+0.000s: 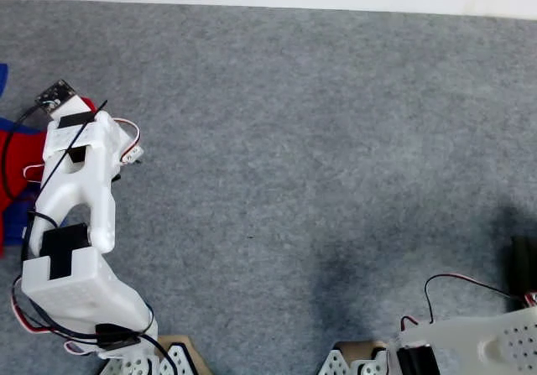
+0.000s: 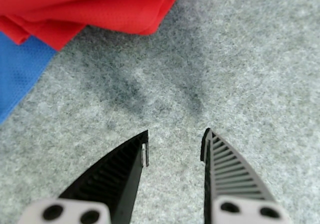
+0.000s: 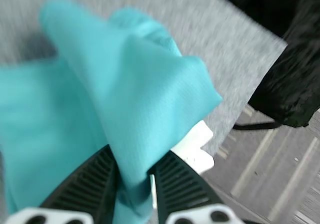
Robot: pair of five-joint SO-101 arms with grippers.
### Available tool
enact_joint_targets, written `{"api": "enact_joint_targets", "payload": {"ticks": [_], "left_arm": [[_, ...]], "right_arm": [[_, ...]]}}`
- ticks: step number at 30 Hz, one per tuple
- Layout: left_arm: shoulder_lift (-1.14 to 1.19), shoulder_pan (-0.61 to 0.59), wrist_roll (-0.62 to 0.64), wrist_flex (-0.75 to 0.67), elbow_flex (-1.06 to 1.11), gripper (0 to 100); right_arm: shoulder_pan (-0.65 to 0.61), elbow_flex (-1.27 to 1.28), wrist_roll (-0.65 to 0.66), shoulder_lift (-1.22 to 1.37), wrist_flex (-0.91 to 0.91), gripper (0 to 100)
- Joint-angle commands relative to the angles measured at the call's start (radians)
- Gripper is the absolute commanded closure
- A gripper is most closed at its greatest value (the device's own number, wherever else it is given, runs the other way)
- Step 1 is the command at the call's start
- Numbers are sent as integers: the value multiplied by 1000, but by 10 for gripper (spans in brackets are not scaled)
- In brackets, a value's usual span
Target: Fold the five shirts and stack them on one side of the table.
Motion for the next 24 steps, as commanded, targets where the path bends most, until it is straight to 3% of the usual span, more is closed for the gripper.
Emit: {"api": "enact_joint_targets", "payload": {"ticks": [1,7,10,17,24], "left_arm": [[-45,18,2,-12,-4,814],[-45,18,2,-12,-4,814],[-45,18,2,-12,-4,814],[-45,18,2,-12,-4,814],[-45,18,2,-12,-4,814]], "right_arm": [[42,97,163,-30,7,991],[120,265,445,-28,1,988],[143,298,514,-28,-18,943],[127,208,511,-120,-4,646],[99,107,364,-282,5,688]]}}
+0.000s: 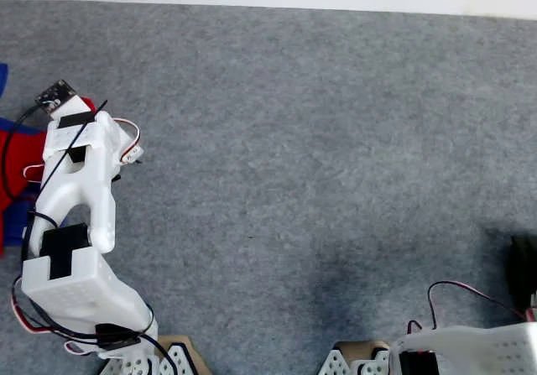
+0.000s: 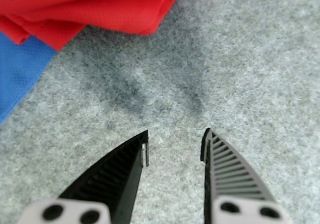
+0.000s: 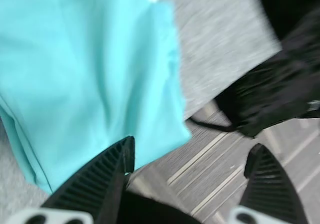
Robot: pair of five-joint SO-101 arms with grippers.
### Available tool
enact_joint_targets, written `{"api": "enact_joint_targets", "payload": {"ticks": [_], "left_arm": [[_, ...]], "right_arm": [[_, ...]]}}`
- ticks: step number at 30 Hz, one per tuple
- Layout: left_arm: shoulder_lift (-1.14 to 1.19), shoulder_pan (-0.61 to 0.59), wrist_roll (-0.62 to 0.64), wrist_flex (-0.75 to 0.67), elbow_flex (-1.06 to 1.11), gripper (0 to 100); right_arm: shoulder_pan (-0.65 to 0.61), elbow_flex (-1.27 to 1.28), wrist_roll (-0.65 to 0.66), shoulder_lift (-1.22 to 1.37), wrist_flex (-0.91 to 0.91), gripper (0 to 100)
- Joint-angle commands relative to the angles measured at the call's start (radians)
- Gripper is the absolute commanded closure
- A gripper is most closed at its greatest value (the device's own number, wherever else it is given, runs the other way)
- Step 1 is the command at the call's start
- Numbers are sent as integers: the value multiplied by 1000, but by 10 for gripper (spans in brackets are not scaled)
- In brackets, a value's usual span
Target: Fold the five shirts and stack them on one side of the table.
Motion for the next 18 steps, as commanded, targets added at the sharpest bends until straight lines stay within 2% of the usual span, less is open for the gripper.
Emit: {"api": "enact_joint_targets", "payload": {"ticks": [1,6,13,18], "left_arm": [[-45,18,2,-12,-4,814],[-45,18,2,-12,-4,814],[-47,84,2,-12,-7,814],[-54,97,-37,-9,-12,814]], "right_arm": [[-19,-54,-87,-125,7,717],[-71,22,-203,-130,4,983],[-170,206,-241,-24,2,993],[-302,288,-451,-1,5,992]]}}
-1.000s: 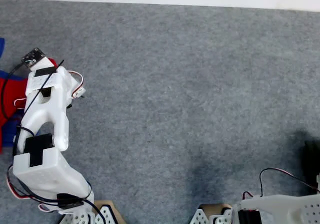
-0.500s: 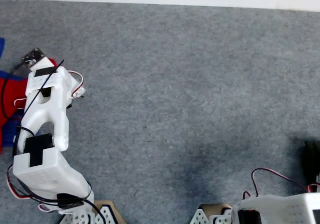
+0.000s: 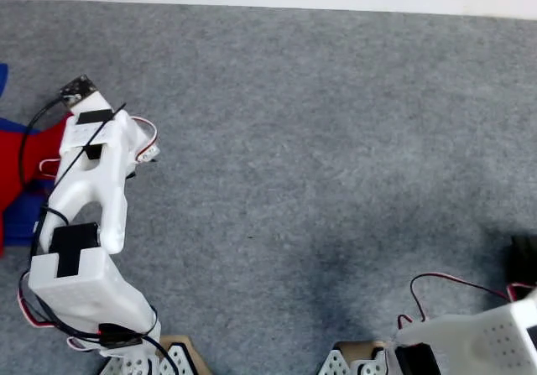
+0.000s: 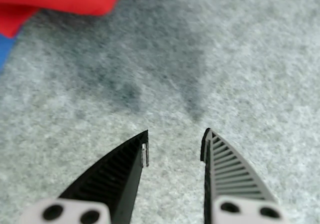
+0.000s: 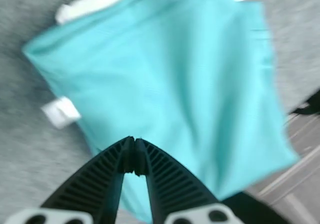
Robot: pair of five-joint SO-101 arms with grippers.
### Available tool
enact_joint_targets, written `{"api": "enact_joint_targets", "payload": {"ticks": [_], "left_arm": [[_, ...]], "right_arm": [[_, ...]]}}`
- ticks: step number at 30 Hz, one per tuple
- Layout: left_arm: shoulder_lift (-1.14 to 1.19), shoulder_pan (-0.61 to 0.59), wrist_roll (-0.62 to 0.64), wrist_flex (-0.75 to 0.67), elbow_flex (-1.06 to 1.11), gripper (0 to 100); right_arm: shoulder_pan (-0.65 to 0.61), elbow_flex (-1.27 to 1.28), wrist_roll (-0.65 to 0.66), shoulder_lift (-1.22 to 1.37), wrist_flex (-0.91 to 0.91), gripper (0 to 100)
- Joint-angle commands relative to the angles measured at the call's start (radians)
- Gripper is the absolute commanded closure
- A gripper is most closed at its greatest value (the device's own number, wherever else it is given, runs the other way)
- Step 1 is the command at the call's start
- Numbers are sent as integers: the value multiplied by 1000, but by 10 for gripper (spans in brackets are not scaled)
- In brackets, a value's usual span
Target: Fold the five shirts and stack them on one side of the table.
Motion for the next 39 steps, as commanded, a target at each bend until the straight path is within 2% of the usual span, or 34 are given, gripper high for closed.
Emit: {"api": "enact_joint_targets", "payload": {"ticks": [1,4,12,18,22,27,31,36,39], "left_arm": [[-58,18,-80,-8,-13,814],[-93,-19,-180,11,-50,814],[-286,-163,-269,181,-137,815],[-367,-406,-361,216,-113,816],[-361,-568,-394,212,-110,815],[-358,-719,-400,63,-47,814],[-358,-765,-402,-46,81,814],[-358,-814,-499,-161,245,814],[-358,-820,-534,-218,321,814]], "right_arm": [[-119,45,-114,-27,8,992],[-226,143,-176,-111,8,992],[-590,420,-308,-555,-2,992],[-852,708,-474,-730,-137,992],[-1106,895,-522,-774,-259,976],[-1372,1027,-649,-791,-407,880],[-1515,1118,-692,-783,-512,870],[-1547,1265,-690,-783,-650,870],[-1547,1310,-689,-785,-671,870]]}}
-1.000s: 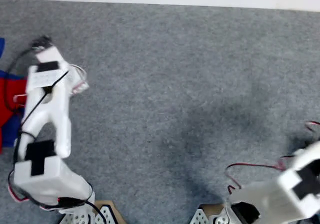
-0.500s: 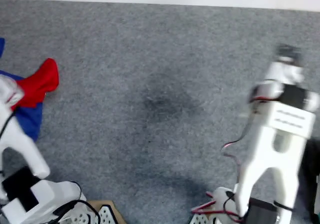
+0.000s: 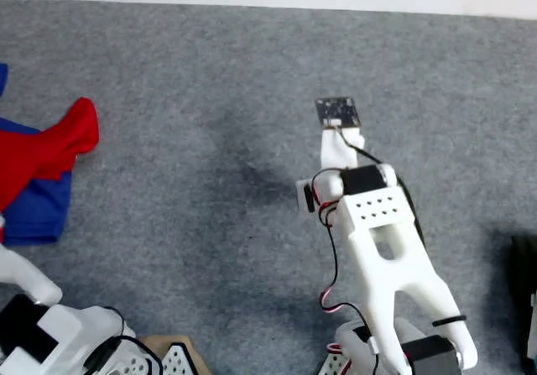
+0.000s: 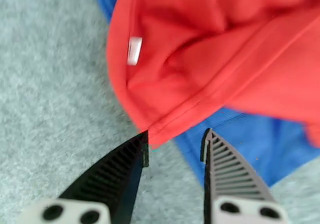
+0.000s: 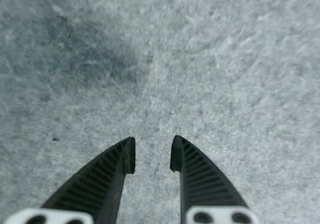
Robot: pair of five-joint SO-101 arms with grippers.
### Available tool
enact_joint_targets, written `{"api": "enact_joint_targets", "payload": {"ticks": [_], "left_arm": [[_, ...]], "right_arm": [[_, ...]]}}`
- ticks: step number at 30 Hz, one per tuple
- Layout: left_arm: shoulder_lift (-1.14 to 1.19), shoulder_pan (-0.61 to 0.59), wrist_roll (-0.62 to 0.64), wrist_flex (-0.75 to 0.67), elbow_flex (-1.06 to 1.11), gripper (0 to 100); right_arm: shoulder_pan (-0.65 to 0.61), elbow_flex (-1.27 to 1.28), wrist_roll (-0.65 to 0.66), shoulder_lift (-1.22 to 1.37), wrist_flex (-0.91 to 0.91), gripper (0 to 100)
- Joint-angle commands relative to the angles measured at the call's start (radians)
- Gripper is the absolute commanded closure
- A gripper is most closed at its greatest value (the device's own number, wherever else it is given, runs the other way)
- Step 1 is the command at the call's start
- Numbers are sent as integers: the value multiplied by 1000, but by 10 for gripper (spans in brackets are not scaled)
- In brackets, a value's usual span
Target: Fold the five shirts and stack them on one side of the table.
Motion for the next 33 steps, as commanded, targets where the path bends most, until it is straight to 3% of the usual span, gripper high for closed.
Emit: {"api": "enact_joint_targets", "payload": {"ticks": [1,5,11,17,23,28,30,33], "left_arm": [[-38,-18,-55,-95,88,814],[-38,-47,-63,-110,110,803],[-36,-93,-63,-115,120,684],[-1,-90,-60,-133,119,681],[166,-90,-57,-267,104,681],[268,-87,-55,-273,35,682],[272,-85,-55,-272,24,715],[257,-70,-55,-272,22,847]], "right_arm": [[-10,16,-9,-35,-36,870],[-10,18,-9,-31,-36,870],[-10,18,-9,-31,-38,870],[-10,19,-9,-31,-38,870],[-10,22,-9,-31,-38,870],[-10,27,-11,-30,-73,870],[-10,27,-11,-30,-71,870],[-10,27,-11,-28,-71,870]]}}
